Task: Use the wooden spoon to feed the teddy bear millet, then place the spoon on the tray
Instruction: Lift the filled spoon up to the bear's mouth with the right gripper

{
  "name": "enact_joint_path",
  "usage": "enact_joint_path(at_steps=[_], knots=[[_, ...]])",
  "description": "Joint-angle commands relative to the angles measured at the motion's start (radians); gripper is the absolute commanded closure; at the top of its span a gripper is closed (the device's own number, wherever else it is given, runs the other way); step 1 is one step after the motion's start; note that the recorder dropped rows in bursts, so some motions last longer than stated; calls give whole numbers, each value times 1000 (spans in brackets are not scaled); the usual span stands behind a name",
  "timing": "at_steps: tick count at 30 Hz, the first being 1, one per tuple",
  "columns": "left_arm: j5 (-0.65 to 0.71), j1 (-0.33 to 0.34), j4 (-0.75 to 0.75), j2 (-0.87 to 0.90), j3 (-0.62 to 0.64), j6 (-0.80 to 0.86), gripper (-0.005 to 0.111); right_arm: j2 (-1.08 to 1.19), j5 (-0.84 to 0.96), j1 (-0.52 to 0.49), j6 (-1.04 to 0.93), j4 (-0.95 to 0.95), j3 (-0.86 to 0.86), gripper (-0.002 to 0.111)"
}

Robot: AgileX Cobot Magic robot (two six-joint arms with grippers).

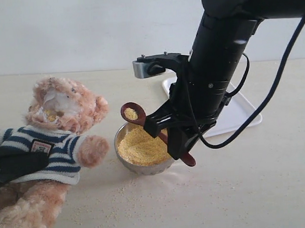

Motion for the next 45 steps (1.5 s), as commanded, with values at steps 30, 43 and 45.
enact_joint_path(at_steps=[30, 43, 45], knots=[[32, 3, -9, -1, -8, 7, 102, -52, 2, 215, 7, -45, -91, 107], [32, 3, -9, -1, -8, 7, 102, -50, 2, 231, 25, -90, -192, 107], [32, 3, -9, -1, -8, 7, 102, -41, 2, 234, 25, -93, -196, 107]])
